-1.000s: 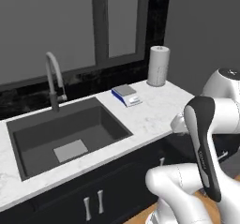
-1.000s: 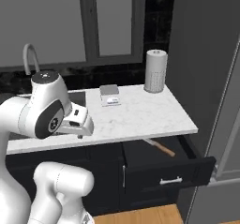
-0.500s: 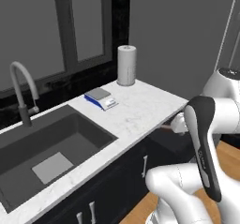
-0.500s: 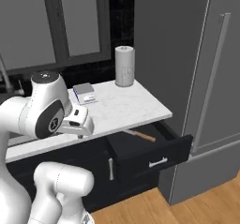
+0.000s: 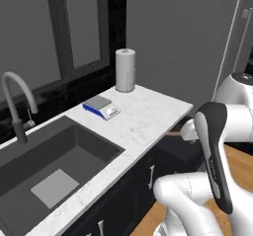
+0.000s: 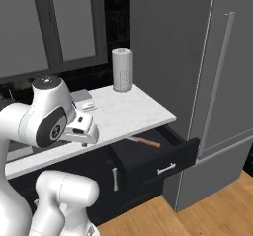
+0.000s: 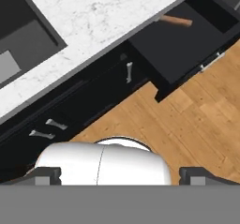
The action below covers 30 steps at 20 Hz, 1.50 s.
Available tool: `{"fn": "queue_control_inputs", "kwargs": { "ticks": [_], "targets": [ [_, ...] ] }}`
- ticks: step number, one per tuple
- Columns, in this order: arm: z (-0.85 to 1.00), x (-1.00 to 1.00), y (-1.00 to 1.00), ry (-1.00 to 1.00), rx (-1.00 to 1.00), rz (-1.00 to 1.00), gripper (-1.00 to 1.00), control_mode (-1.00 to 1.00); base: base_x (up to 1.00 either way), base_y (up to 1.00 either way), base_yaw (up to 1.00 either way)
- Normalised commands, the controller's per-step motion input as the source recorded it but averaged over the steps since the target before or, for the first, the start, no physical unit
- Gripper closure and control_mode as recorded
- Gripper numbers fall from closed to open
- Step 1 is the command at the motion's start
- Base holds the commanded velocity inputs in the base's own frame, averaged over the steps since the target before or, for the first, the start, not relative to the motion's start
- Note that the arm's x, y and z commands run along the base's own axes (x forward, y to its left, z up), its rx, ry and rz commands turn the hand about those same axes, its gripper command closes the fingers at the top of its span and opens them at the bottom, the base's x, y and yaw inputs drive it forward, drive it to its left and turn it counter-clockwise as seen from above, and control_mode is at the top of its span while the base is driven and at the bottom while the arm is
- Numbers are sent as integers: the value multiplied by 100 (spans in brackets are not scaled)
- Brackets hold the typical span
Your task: Pick up the knife from the drawer and place it on the cutting board. Then place the meat from the plate to the cutting board.
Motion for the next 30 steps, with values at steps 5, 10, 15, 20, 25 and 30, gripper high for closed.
{"fn": "queue_control_inputs", "kwargs": {
  "ticks": [5,10,15,20,25,30],
  "targets": [
    [0,0,0,0,0,0,-100,100,11,23,-28],
    [-4,4,-11,0,0,-4,-100,-100,0,0,-4],
    [-23,47,-58,0,0,20,-100,-100,0,0,0],
    [-41,47,-37,0,-7,32,-100,-100,0,0,0],
    [-45,41,-5,-3,-17,22,-100,-100,0,0,0],
    [-74,66,-16,1,-4,9,-100,-100,0,0,0]
  ]
}}
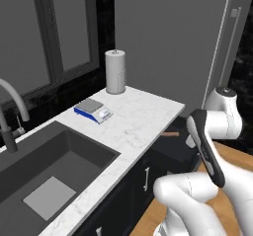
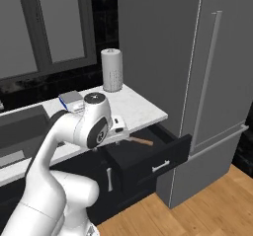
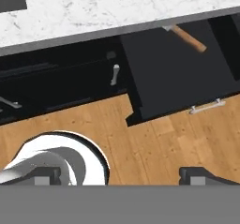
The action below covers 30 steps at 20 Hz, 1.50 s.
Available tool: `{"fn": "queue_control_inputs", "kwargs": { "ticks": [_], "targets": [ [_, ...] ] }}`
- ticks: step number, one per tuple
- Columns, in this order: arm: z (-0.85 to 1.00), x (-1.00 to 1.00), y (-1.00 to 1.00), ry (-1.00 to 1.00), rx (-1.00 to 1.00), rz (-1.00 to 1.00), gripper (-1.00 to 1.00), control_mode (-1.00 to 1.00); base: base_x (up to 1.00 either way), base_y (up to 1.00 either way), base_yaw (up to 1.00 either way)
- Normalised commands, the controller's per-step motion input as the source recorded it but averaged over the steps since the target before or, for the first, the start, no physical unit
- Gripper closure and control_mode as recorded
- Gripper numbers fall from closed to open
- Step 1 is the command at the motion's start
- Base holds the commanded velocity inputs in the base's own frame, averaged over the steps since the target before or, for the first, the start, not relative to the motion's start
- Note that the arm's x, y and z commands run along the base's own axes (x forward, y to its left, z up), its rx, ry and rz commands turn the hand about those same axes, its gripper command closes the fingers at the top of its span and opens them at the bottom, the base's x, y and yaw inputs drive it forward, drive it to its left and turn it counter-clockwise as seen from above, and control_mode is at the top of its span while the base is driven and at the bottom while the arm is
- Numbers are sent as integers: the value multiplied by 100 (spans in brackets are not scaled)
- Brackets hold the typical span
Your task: Pick up the knife from the drawer and place it on the cutting board. Then place the meat from the plate to the cutting board.
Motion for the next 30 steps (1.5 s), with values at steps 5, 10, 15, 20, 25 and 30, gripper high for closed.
{"fn": "queue_control_inputs", "kwargs": {
  "ticks": [5,10,15,20,25,30],
  "targets": [
    [-47,68,-24,0,0,7,-100,-100,0,0,0],
    [-42,75,-18,0,0,2,-100,-100,0,0,0],
    [-37,59,-24,2,-1,0,-100,-100,0,0,0],
    [-25,54,-22,6,0,0,-100,-100,0,0,0],
    [-20,43,-26,0,0,0,-100,-100,0,0,0],
    [-21,38,-25,0,0,0,-100,-100,0,0,0]
  ]
}}
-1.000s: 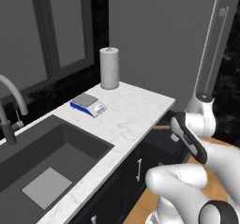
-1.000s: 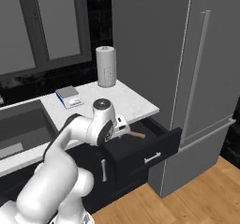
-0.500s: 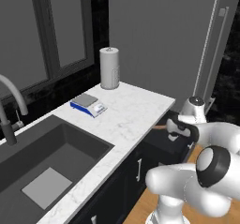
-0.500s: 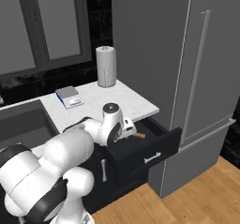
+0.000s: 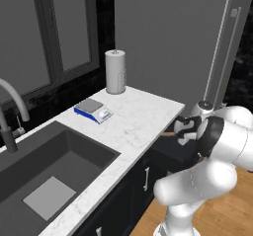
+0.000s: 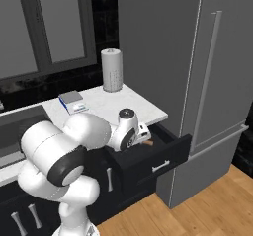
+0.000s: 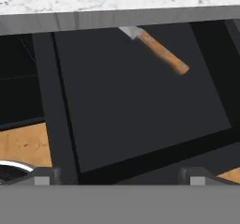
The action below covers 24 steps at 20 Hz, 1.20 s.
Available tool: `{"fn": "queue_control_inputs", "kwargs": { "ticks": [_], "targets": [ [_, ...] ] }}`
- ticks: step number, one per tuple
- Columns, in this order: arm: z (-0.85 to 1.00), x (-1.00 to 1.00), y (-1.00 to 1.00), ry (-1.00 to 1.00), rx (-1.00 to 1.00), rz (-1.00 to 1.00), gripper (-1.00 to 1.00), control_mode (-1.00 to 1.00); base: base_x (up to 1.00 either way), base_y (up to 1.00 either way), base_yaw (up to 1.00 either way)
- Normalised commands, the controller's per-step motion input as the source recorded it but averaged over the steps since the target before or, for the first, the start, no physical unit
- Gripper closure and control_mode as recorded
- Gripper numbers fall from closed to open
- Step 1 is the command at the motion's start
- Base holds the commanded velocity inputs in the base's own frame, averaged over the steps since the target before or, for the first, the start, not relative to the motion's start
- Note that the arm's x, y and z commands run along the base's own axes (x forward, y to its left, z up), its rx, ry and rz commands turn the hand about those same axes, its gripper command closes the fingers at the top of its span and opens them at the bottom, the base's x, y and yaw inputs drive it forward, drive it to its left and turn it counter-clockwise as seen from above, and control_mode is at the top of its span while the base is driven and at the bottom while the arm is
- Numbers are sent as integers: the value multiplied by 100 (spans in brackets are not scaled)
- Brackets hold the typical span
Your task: Pick up the knife from the drawer and place it on the cutting board. Then place the meat from the plate to the cutting board.
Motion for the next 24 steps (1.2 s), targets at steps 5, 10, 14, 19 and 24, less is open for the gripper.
{"fn": "queue_control_inputs", "kwargs": {
  "ticks": [5,10,14,19,24],
  "targets": [
    [-35,36,-18,0,0,0,-100,-100,0,0,0],
    [-28,26,-17,0,0,0,-100,-100,0,0,0],
    [-20,21,-19,0,0,0,-100,-100,0,0,0],
    [-6,24,-30,0,0,0,-100,-100,0,0,0],
    [-15,32,-5,0,0,0,-100,-100,0,0,0]
  ]
}}
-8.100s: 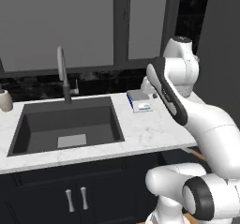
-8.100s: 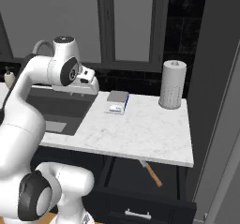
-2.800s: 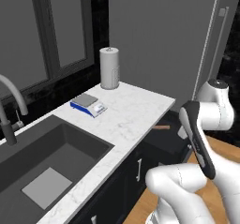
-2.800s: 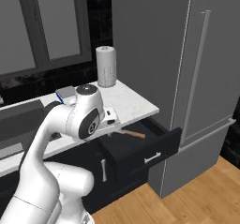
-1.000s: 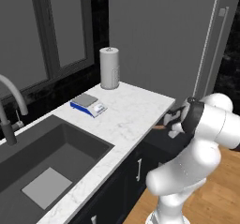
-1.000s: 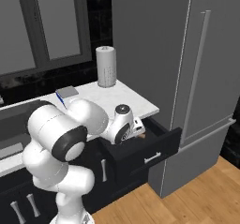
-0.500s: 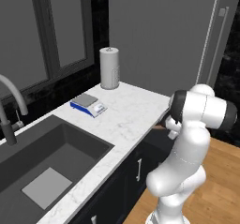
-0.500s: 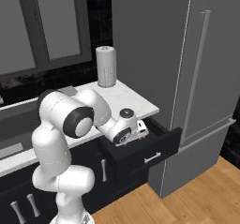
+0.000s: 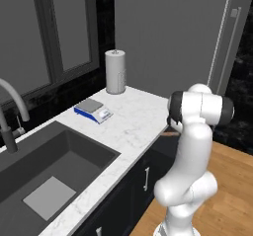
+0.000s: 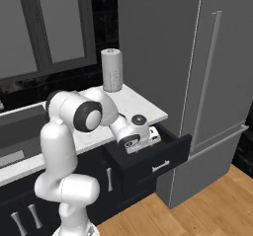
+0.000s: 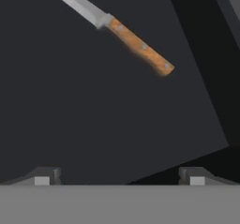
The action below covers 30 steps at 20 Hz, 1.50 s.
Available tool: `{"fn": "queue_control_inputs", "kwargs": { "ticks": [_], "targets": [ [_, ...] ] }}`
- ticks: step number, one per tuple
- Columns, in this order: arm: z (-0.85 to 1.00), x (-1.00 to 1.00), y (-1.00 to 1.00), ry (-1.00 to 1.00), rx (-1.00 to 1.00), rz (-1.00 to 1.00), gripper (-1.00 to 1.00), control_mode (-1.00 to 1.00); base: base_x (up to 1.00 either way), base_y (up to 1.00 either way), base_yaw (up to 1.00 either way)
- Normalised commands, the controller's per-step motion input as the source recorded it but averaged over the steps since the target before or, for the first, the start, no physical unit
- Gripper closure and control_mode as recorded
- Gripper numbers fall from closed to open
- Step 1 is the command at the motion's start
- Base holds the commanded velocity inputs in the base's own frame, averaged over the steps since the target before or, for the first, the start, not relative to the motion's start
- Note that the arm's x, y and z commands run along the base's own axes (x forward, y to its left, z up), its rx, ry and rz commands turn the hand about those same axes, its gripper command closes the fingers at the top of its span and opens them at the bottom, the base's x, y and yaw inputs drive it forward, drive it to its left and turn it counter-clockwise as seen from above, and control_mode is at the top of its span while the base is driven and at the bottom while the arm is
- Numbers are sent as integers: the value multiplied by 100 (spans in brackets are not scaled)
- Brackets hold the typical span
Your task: Pick up the knife from the drawer and place it on the cutting board. Then place the meat from the plate to the cutting board.
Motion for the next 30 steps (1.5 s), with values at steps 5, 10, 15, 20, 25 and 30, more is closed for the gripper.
{"fn": "queue_control_inputs", "kwargs": {
  "ticks": [5,10,15,20,25,30],
  "targets": [
    [-26,24,-11,0,0,0,-100,-100,0,0,0],
    [-28,2,-25,0,0,0,-100,-100,0,0,0],
    [-26,2,-21,0,0,0,-100,-100,0,0,0],
    [-16,-1,-25,0,0,0,-100,-100,0,0,0],
    [-11,-44,-64,6,1,0,-100,-100,0,0,0],
    [-7,-79,-95,5,4,0,-100,-100,0,0,0]
  ]
}}
